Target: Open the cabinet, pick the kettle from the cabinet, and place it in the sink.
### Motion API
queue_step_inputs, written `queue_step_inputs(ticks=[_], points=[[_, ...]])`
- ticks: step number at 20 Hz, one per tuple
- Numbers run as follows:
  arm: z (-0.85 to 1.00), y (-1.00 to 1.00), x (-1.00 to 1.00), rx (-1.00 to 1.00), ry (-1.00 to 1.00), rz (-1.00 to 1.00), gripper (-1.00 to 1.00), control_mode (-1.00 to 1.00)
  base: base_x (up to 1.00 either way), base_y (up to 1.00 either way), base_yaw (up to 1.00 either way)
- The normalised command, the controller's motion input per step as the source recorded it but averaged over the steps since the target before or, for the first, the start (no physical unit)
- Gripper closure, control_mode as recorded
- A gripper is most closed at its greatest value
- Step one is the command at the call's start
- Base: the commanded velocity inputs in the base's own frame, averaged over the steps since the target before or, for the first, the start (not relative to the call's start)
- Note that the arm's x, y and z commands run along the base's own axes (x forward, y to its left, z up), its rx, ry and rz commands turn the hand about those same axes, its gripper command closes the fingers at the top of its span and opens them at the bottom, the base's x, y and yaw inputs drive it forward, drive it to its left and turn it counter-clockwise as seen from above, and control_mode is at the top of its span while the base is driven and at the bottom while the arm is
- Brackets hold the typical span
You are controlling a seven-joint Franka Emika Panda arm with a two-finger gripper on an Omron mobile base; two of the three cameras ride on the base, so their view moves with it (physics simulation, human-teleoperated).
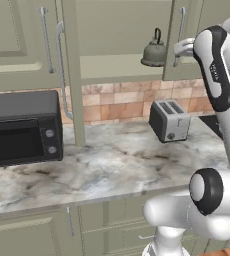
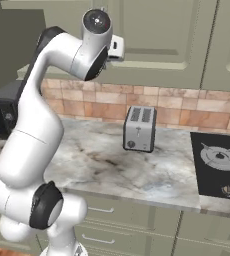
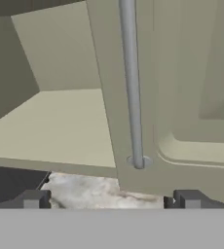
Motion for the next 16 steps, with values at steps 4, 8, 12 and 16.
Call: queue_step_inputs(ticks=[4,8,12,16], points=[[0.08,0.00,0.54,0.00,0.00,-0.03,-1.00,-1.00,0.00,0.00,0.00],[0.05,-0.01,0.49,0.00,0.00,-0.02,-1.00,-1.00,0.00,0.00,0.00],[0.00,-0.13,0.44,0.00,0.00,-0.01,-1.00,-1.00,0.00,0.00,0.00],[0.00,-0.11,0.37,0.00,0.00,-0.03,-1.00,-1.00,0.00,0.00,0.00]])
